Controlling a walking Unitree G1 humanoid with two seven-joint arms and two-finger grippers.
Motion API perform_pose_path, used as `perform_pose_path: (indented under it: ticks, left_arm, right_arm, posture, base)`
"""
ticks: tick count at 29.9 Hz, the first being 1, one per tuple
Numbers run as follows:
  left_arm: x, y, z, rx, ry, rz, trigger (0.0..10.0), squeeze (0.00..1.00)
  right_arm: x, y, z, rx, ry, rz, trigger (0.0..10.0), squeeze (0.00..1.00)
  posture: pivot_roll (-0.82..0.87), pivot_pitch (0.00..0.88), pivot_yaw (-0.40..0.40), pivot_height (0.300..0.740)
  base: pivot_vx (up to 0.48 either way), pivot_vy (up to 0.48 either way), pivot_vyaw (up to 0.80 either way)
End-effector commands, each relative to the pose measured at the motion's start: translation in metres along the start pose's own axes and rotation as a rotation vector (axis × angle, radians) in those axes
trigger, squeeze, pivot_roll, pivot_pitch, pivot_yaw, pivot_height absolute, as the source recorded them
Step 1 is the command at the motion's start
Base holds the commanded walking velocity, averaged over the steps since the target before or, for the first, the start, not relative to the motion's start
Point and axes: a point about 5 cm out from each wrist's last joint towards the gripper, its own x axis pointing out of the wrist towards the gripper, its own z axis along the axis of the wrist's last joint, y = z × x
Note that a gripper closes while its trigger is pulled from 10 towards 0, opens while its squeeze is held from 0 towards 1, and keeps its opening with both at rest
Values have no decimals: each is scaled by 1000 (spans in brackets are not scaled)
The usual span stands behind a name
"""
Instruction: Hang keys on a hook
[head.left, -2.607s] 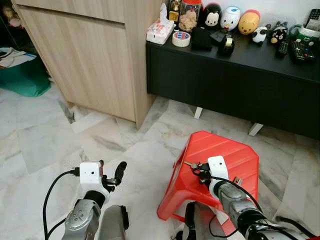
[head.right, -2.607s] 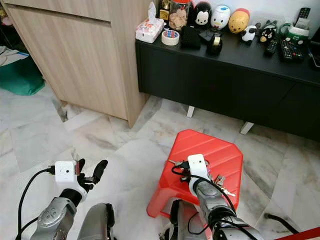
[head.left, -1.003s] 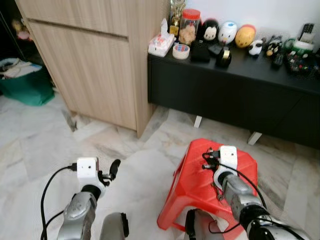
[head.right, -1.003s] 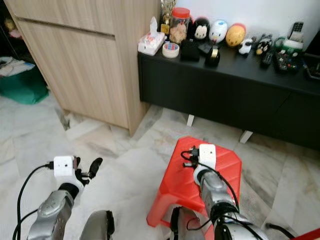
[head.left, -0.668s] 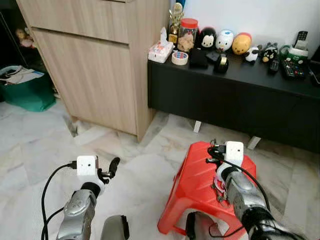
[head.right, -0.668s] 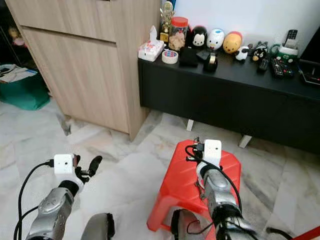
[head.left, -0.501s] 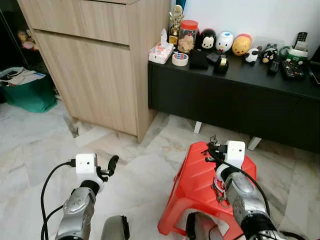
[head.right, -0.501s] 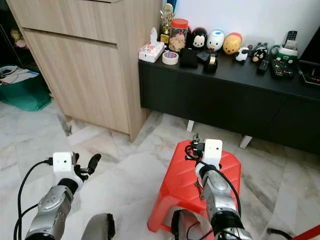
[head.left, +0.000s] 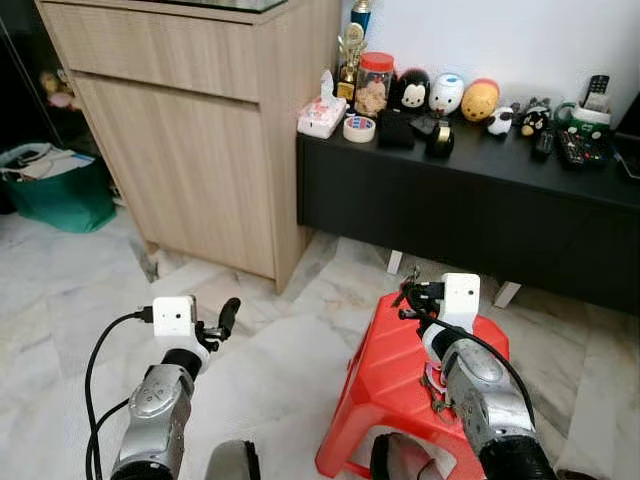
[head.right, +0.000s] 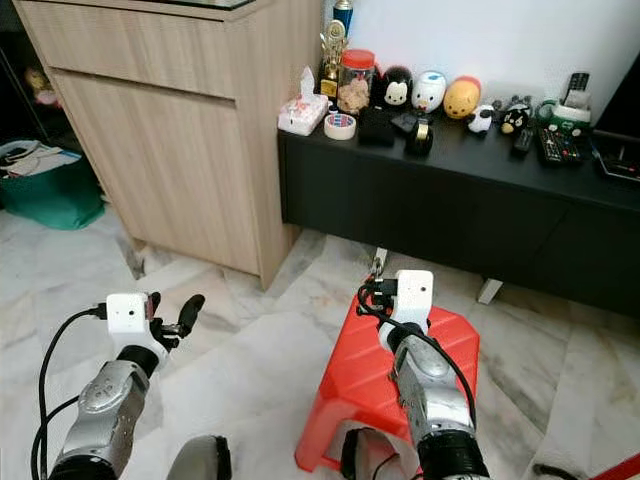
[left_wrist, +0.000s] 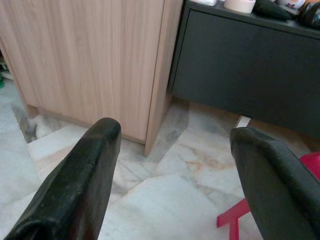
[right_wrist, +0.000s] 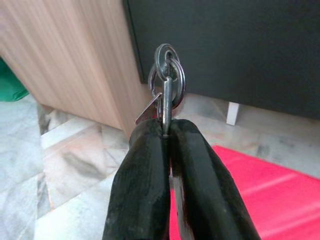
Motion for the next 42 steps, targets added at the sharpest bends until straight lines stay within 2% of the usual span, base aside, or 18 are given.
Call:
perform_pose_path:
  ticks: [1, 7, 9, 13, 14, 16, 18, 19, 22, 24, 26, 28, 33, 34, 35, 39, 41, 42]
  left_arm:
    - [4, -6, 2, 12, -7, -31, 10000, 0]
    - [6, -12, 2, 15, -6, -69, 10000, 0]
    - [6, -15, 3, 24, -1, -104, 10000, 0]
    - [7, -19, 3, 37, 9, -159, 10000, 0]
    - [7, -23, 3, 42, 22, -208, 10000, 0]
    - [7, -24, 2, 43, 27, -224, 10000, 0]
    - [5, -29, 2, 66, 58, -318, 10000, 0]
    - [5, -29, 2, 66, 58, -318, 10000, 0]
    - [6, -43, 8, 118, 69, -451, 10000, 0]
    - [6, -47, 9, 126, 72, -476, 10000, 0]
    - [5, -57, 10, 145, 82, -553, 10000, 0]
    - [4, -63, 9, 157, 85, -585, 10000, 0]
    - [7, -57, 7, 147, 79, -499, 10000, 0]
    - [6, -51, 5, 131, 77, -437, 10000, 0]
    - [6, -49, 4, 122, 77, -419, 10000, 0]
    - [-2, -39, -1, 59, 79, -340, 10000, 0]
    - [-4, -38, -1, 52, 82, -335, 10000, 0]
    - [-10, -36, -3, 58, 88, -334, 10000, 0]
  right_arm:
    - [0, 2, 8, -20, -21, 14, 10000, 0]
    - [-2, 5, 9, -16, -15, 23, 10000, 0]
    - [-3, 8, 5, -41, 21, 49, 10000, 0]
    - [-4, 13, 4, -51, 44, 78, 10000, 0]
    - [-3, 14, 5, -52, 59, 84, 10000, 0]
    - [-3, 15, 5, -51, 63, 86, 10000, 0]
    - [-2, 19, 5, -49, 81, 104, 10000, 0]
    - [-2, 19, 5, -49, 81, 104, 10000, 0]
    - [-3, 32, 8, -42, 71, 162, 10000, 0]
    - [-3, 34, 9, -34, 65, 171, 10000, 0]
    - [-2, 37, 11, -36, 70, 165, 10000, 0]
    - [-2, 37, 11, -30, 72, 158, 10000, 0]
    - [-2, 36, 9, -25, 75, 144, 10000, 0]
    - [-3, 33, 7, -23, 74, 117, 10000, 0]
    - [-3, 32, 7, -21, 74, 107, 10000, 0]
    - [-4, 26, 3, 16, 89, 30, 10000, 0]
    - [-4, 26, 3, 21, 92, 19, 10000, 0]
    - [-4, 26, -1, 37, 110, -3, 10000, 0]
  posture:
    - [62, 0, -58, 681]
    - [53, 0, -56, 711]
    - [50, 0, -60, 724]
    - [49, 0, -61, 724]
    - [50, 0, -62, 724]
    - [50, 0, -62, 724]
    - [50, 0, -64, 724]
    - [50, 0, -64, 724]
    - [57, 0, -70, 724]
    - [57, 0, -70, 724]
    - [53, 0, -67, 724]
    - [51, 0, -66, 724]
    - [54, 0, -66, 724]
    - [54, 0, -66, 724]
    - [54, 0, -66, 724]
    - [68, 0, -67, 724]
    - [68, 0, -67, 724]
    - [68, 0, -56, 724]
  base:
    - [0, 0, 0]
    - [0, 0, 0]
    - [0, 0, 0]
    - [0, 0, 0]
    - [0, 0, 0]
    - [0, 0, 0]
    - [0, 0, 0]
    - [0, 0, 0]
    - [0, 0, 0]
    - [0, 0, 0]
    - [0, 0, 0]
    - [0, 0, 0]
    - [0, 0, 0]
    - [0, 0, 0]
    - [0, 0, 0]
    - [0, 0, 0]
    - [0, 0, 0]
    - [0, 0, 0]
